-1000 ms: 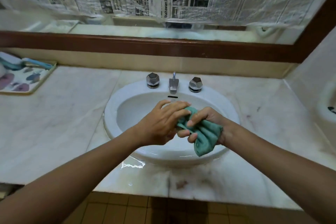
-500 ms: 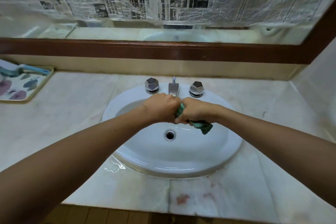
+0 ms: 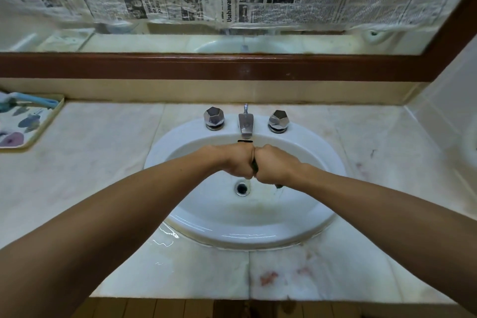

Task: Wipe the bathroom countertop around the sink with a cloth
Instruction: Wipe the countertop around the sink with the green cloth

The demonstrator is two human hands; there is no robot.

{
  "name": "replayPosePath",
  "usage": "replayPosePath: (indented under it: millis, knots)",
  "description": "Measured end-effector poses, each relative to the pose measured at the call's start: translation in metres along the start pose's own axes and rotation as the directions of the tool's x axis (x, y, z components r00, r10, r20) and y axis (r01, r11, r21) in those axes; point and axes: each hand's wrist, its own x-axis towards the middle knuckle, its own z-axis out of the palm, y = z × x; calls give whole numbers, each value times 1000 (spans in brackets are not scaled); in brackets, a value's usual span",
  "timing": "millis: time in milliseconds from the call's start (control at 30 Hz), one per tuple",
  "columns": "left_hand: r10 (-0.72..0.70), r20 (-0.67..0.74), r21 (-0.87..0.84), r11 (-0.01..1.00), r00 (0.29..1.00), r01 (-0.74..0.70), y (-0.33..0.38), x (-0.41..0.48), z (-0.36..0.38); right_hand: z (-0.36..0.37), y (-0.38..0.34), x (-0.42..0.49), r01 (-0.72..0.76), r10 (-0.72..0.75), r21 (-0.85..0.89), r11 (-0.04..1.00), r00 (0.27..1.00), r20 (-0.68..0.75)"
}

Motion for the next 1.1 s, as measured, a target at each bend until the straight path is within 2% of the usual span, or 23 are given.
replayPosePath:
  millis: [67, 133, 200, 267, 333, 400, 467, 533, 600, 667, 767, 833, 933, 967, 1000, 1033, 1067, 1100]
  knots:
    - [19, 0, -50, 999, 1000, -19, -1, -2, 4, 3, -3, -7, 20, -23, -77, 997, 999, -36]
    - [30, -67, -56, 998, 997, -34, -4, -3, 11, 3, -5, -12, 20, -33, -163, 986, 996, -80]
    - [48, -147, -40, 998, 988, -54, -7, -7, 20, 5, -6, -17, -32, 15, -158, 987, 994, -107]
    - [98, -210, -55, 992, 973, -112, -10, -15, 37, 15, -4, -24, -107, 107, 9, 994, 991, -76]
    - [160, -264, -45, 983, 951, -178, -11, -24, 62, 34, 4, -38, -179, 190, 273, 945, 982, -14]
    - [216, -292, -21, 973, 932, -232, -10, -32, 89, 56, 12, -61, -242, 236, 576, 781, 968, 88]
    - [218, -333, -132, 952, 917, -275, -6, -37, 111, 74, 19, -88, -266, 246, 796, 543, 957, 152]
    - [125, -394, -312, 914, 911, -260, -2, -39, 125, 87, 30, -114, -262, 291, 925, 274, 940, 180]
    - [-4, -425, -438, 876, 905, -201, 7, -38, 132, 96, 48, -139, -220, 380, 975, 21, 904, 196]
    - [-109, -447, -517, 842, 888, -157, 22, -34, 136, 103, 73, -161, -165, 486, 982, -96, 853, 191]
    - [-152, -478, -561, 811, 865, -168, 51, -20, 140, 100, 118, -188, -53, 667, 980, -192, 726, 170]
    - [-149, -476, -570, 803, 867, -175, 72, -5, 143, 87, 147, -203, -10, 743, 983, -182, 653, 144]
    - [-159, -468, -577, 800, 869, -165, 106, 24, 147, 71, 203, -217, 37, 836, 997, -63, 548, 33]
    - [-166, -463, -575, 803, 871, -153, 118, 34, 148, 72, 231, -218, -25, 887, 999, 46, 461, -29]
    - [-168, -462, -564, 814, 871, -142, 129, 44, 149, 74, 258, -217, -165, 920, 966, 199, 371, -127]
    - [-167, -472, -537, 833, 865, -132, 139, 55, 149, 80, 285, -215, -366, 920, 866, 340, 321, -225]
    - [-166, -487, -502, 857, 858, -120, 149, 66, 150, 85, 307, -209, -536, 896, 721, 439, 316, -312]
    - [-172, -498, -476, 874, 850, -102, 158, 75, 150, 91, 323, -202, -625, 860, 591, 511, 357, -365]
